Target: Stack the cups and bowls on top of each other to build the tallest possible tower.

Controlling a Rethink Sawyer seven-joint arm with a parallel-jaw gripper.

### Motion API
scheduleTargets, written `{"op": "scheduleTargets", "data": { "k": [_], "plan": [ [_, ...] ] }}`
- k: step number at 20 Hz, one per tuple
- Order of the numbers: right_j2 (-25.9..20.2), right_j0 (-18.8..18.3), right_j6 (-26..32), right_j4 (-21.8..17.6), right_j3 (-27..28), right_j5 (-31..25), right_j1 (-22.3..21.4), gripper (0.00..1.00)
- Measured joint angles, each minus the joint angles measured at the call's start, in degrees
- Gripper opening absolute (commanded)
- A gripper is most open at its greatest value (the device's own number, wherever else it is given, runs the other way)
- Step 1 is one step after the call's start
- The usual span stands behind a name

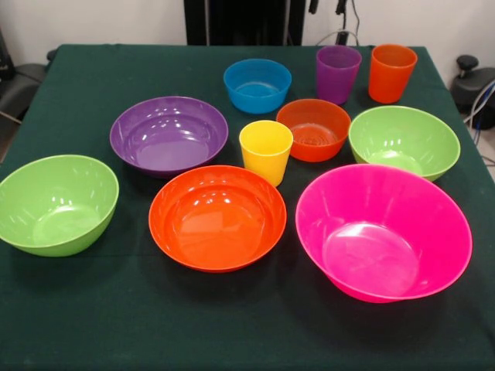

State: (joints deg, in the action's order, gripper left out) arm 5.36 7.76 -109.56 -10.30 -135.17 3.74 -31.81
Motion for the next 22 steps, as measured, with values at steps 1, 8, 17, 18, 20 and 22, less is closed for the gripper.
{"op": "scheduleTargets", "data": {
  "k": [1, 8, 17, 18, 20, 22],
  "plan": [
    [0.4, 0.0, 0.0, -0.2, -0.5, 0.4, 0.5, 1.00],
    [1.8, 1.0, 0.0, -0.4, -2.8, 4.1, 3.2, 1.00],
    [2.0, 1.6, 0.0, -0.4, -4.2, 6.3, 4.6, 1.00],
    [2.0, 1.5, 0.0, -0.4, -4.2, 6.3, 4.5, 1.00],
    [2.0, 1.2, 0.0, -0.4, -4.2, 6.0, 4.1, 1.00],
    [2.0, 0.7, 0.0, -0.4, -4.1, 5.3, 3.7, 1.00]
  ]
}}
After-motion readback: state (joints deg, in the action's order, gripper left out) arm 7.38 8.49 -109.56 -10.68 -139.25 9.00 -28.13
